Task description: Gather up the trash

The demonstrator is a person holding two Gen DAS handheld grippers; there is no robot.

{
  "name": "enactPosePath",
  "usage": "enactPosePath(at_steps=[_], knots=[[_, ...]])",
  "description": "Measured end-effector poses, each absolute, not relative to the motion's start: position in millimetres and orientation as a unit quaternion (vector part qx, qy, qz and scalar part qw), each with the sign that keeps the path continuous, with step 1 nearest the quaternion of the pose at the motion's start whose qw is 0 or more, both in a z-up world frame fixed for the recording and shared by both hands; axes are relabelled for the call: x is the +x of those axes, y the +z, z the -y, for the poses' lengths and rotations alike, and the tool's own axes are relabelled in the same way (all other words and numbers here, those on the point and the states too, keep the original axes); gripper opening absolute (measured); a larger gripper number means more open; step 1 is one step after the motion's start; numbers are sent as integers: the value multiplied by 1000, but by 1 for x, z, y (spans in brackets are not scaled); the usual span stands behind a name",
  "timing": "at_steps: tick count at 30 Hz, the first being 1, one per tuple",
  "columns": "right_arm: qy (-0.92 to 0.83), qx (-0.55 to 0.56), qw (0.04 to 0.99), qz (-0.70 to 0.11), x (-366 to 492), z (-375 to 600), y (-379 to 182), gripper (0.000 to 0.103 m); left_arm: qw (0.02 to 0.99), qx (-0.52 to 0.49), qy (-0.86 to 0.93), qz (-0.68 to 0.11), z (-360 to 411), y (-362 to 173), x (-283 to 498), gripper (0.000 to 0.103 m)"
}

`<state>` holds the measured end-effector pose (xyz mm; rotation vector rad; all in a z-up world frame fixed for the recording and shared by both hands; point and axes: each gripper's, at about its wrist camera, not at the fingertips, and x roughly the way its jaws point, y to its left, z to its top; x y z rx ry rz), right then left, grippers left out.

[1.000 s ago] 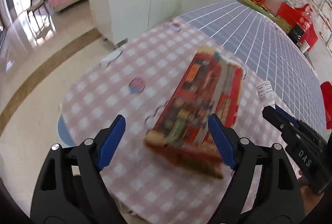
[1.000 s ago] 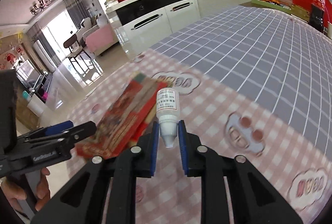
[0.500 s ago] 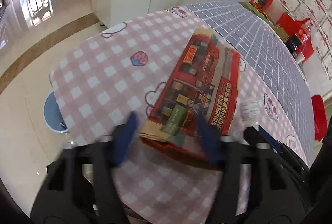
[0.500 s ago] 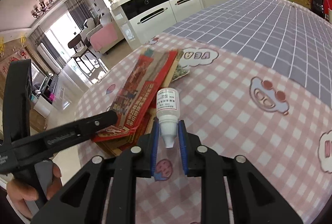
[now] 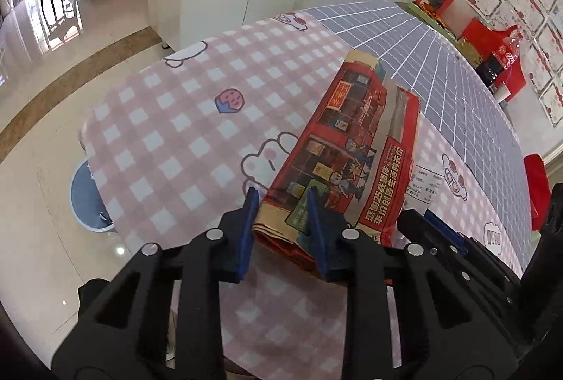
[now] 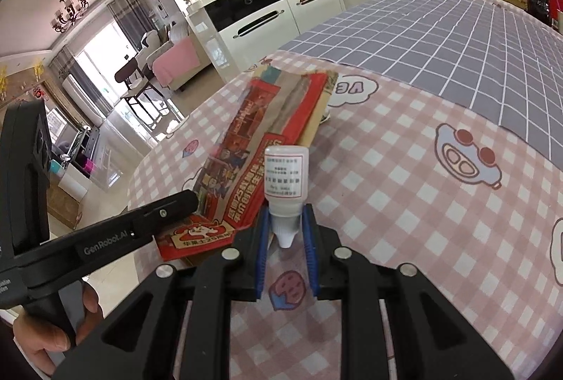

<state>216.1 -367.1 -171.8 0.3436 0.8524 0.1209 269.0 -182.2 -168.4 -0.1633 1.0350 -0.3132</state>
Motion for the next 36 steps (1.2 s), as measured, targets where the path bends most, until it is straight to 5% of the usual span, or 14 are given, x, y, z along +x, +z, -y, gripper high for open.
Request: enactPosePath(at_steps=[8, 9, 11, 12, 24, 36], knots=[[68, 157, 893, -416, 220, 351, -172, 19, 853, -77, -139, -497, 165, -164, 268, 29], [69, 154, 893, -416, 220, 348, -172, 19, 852, -80, -136, -499, 160, -163, 268, 33], [69, 151, 894, -416, 220, 343, -172, 19, 859, -91, -122, -490, 151, -159, 264, 62], [67, 146, 895, -415, 219, 341, -171, 19, 861, -92, -117, -486, 148, -157, 261, 63], [64, 125, 902, -407, 204, 318, -167, 19, 841, -124, -127, -511, 145, -167, 241, 63], [52, 133, 901, -409, 192, 314, -171, 19, 842, -142, -146, -499, 142, -168, 238, 36]])
